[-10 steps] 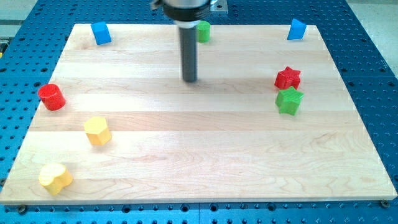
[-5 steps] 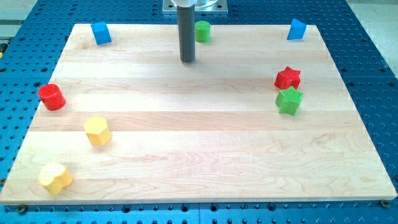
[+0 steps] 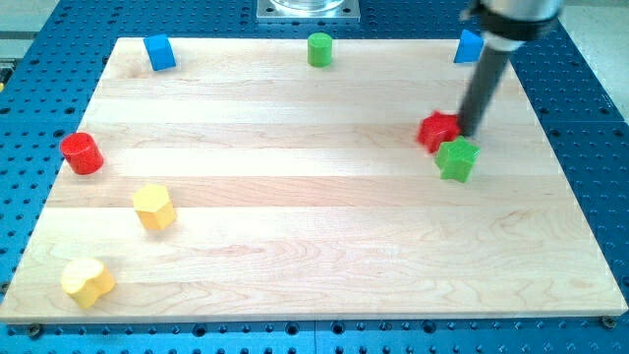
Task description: Place the red star at the bottom center of the board
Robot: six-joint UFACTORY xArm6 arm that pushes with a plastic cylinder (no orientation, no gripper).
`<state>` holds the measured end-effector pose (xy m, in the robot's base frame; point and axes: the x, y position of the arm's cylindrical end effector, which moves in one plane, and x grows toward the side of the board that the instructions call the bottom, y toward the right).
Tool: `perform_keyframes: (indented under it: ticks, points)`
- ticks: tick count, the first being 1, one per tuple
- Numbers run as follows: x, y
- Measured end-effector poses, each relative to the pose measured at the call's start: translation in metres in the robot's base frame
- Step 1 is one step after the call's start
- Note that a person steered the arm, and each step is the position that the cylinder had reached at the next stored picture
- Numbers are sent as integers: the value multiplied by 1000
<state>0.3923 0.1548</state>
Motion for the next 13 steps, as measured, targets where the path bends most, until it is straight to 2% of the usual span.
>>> perform_keyframes:
  ticks: [1,2,4,5,7,8,9,10,12,13]
  points:
    - [1,-105]
    - [2,-145]
    - [30,-164]
    - [9,-150]
    - [8,-60]
    - [14,-48]
    - [64,-120]
    - [128,-164]
    - [167,-195]
    - [141,-184]
